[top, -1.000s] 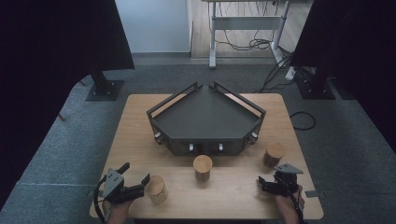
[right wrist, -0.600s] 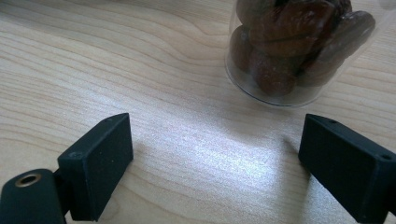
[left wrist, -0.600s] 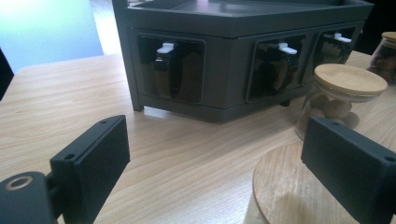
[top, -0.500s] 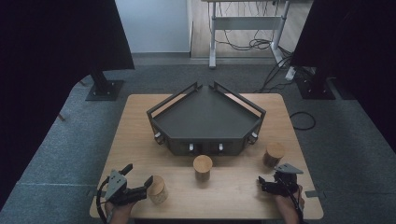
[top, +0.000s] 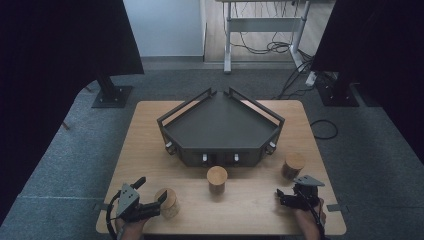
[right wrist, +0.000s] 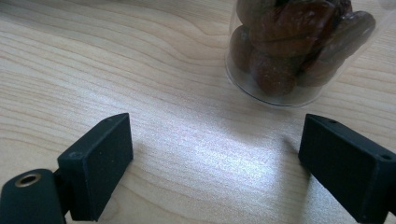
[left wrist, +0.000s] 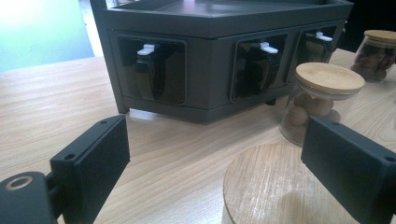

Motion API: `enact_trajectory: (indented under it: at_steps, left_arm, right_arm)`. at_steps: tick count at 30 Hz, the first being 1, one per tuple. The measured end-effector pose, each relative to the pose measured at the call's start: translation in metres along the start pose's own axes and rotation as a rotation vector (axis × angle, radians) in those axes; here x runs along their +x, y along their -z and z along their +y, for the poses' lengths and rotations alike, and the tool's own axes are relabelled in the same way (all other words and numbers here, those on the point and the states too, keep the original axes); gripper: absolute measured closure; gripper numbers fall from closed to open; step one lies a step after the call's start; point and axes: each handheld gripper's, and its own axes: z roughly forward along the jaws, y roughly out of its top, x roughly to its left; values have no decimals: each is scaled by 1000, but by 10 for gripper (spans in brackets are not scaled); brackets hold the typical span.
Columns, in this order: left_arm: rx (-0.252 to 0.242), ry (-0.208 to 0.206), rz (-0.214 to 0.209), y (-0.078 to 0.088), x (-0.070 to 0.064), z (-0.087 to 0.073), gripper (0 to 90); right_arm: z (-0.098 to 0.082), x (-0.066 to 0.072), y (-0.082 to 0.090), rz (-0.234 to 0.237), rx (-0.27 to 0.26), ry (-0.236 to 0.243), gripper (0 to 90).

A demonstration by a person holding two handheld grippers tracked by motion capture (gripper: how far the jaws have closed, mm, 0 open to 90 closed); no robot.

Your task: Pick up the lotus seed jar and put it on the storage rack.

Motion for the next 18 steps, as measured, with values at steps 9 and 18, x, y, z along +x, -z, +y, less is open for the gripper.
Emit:
enact_trajectory:
  at_steps: [9, 18]
  left_arm:
    - [13, -3, -11, -1, -2, 1, 76]
    - [22, -6, -25, -2, -4, 2, 76]
  right_arm:
    - [0, 0, 0, 0, 0, 1, 96]
    - [0, 0, 0, 1, 0, 1, 96]
